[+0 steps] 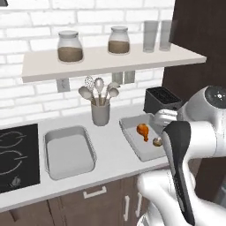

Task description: Place one mushroom and one chicken drumstick in each tupperware on the nearby counter, to pack two identical lunches.

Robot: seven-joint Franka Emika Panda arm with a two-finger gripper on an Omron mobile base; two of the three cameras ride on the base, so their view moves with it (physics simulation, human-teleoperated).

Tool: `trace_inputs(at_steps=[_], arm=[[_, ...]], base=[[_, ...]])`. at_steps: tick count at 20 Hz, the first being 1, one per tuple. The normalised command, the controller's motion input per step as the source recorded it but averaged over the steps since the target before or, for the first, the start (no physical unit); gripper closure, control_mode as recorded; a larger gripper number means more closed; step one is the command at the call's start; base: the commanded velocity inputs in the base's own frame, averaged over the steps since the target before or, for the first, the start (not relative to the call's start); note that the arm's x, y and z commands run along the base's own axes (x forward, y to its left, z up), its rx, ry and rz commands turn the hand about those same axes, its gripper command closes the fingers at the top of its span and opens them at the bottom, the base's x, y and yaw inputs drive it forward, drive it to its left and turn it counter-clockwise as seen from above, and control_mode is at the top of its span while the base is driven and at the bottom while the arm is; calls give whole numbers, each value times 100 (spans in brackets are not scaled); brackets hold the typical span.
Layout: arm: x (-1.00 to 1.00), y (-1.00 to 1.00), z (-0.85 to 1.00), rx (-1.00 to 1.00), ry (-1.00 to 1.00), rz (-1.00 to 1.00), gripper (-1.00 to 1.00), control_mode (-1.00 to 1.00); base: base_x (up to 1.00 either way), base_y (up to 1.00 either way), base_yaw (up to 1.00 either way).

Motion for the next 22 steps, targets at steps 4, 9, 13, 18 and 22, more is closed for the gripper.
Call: trace_inputs(at_steps=[4, 9, 13, 18, 22], arm=[[0, 0, 0, 0, 0, 0, -100, 100], [0, 0, 0, 0, 0, 0, -100, 100], [0, 0, 0, 0, 0, 0, -100, 100], [0, 0, 0, 0, 0, 0, -100, 100], [0, 0, 0, 0, 0, 0, -100, 100]], base=[[-100, 12, 12], [-100, 0, -13], [-100, 13, -54], [-100, 22, -75], [-84, -35, -65]])
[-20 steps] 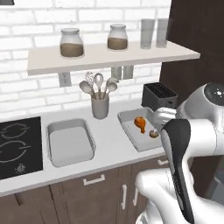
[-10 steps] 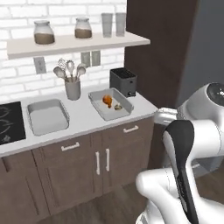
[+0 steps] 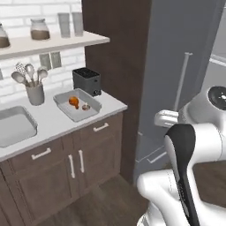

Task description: Place one mushroom and one chicken drumstick in each tupperware on the nearby counter, to pack two identical lunches.

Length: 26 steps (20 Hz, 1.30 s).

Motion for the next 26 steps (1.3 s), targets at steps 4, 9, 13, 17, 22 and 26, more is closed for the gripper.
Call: trace_inputs(at_steps=[4, 9, 13, 17, 22, 26], arm=[[0, 0, 0, 0, 0, 0, -100, 100], [0, 0, 0, 0, 0, 0, -100, 100], [0, 0, 0, 0, 0, 0, -100, 100], [0, 0, 0, 0, 0, 0, -100, 100], [0, 0, 0, 0, 0, 0, -100, 100], [0, 0, 0, 0, 0, 0, -100, 100]], base=[[7, -100, -60], [4, -73, -89], [14, -66, -88], [100, -74, -24], [100, -64, 0], [100, -65, 9]])
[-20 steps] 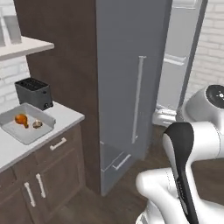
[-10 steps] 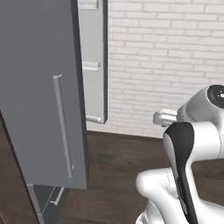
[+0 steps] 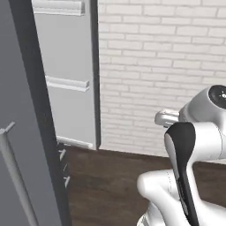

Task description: Place one mushroom and one chicken drumstick in each tupperware on the nearby counter, to pack two identical lunches.

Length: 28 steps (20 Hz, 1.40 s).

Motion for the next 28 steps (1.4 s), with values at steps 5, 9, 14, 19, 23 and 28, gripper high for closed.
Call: trace_inputs(at_steps=[5, 9, 14, 19, 23, 28], arm=[[0, 0, 0, 0, 0, 0, -100, 100], [0, 0, 0, 0, 0, 0, -100, 100], [0, 0, 0, 0, 0, 0, -100, 100], [0, 0, 0, 0, 0, 0, -100, 100], [0, 0, 0, 0, 0, 0, -100, 100], [0, 0, 0, 0, 0, 0, -100, 100]], base=[[87, -12, 59], [42, 0, 78], [25, -9, 75], [49, -22, 70], [86, -69, 45], [87, -73, 30]])
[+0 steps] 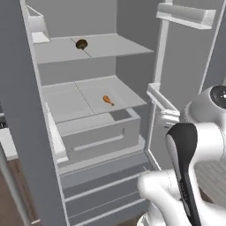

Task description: Place one mushroom and one chicken drumstick in each tupperware on the nearby counter, to pack two identical lunches.

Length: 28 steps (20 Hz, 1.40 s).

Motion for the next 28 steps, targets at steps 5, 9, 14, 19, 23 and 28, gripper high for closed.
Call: trace_inputs(at_steps=[5, 9, 14, 19, 23, 28], arm=[[0, 0, 0, 0, 0, 0, -100, 100], [0, 0, 0, 0, 0, 0, -100, 100], [0, 0, 0, 0, 0, 0, -100, 100], [0, 0, 0, 0, 0, 0, -100, 100], [0, 0, 0, 0, 0, 0, -100, 100], [0, 0, 0, 0, 0, 0, -100, 100]], base=[[99, 16, 15], [89, 19, 16], [57, 22, 12], [-41, 23, 15], [27, 26, 17], [100, 0, 4]])
